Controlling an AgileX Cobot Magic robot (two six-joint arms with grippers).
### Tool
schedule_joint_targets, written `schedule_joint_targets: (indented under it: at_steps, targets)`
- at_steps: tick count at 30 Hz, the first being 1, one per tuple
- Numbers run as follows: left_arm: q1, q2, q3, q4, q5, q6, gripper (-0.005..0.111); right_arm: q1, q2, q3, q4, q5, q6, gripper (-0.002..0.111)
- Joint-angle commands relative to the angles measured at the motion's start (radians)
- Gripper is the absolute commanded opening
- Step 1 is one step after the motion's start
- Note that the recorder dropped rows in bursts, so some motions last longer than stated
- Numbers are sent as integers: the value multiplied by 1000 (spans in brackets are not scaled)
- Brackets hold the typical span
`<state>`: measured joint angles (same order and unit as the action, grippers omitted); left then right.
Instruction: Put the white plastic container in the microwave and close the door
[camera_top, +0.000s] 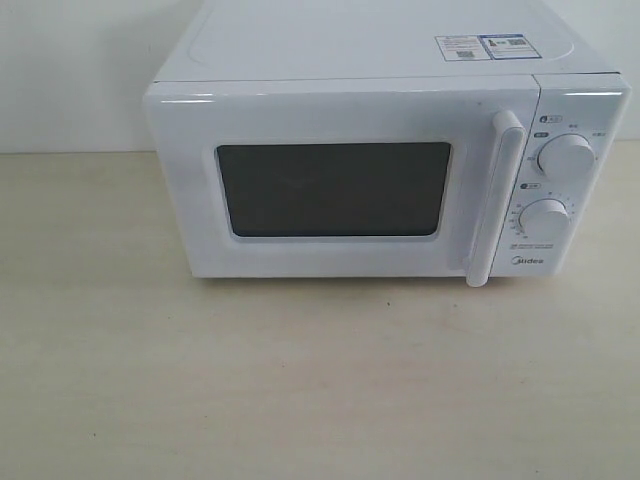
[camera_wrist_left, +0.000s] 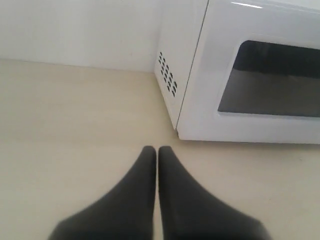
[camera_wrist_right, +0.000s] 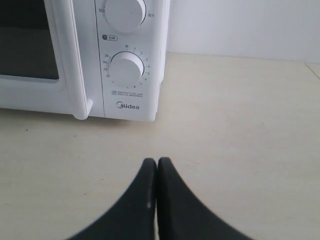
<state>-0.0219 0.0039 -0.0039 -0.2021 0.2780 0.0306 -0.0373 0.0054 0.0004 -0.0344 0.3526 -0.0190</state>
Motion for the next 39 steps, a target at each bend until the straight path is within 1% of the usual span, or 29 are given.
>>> schedule_joint_targets:
  at_steps: [1,10,16,39]
  targets:
    - [2,-4,4,82,0,-15,4,-2,-5,0,2,-5,-1,0]
    - [2,-4,4,94,14,53,4,-2,-5,0,2,-5,-1,0]
    - [2,-4,4,67,14,52,4,-2,-5,0,2,-5,-1,0]
    - [2,-4,4,67,14,52,4,-2,-5,0,2,-5,-1,0]
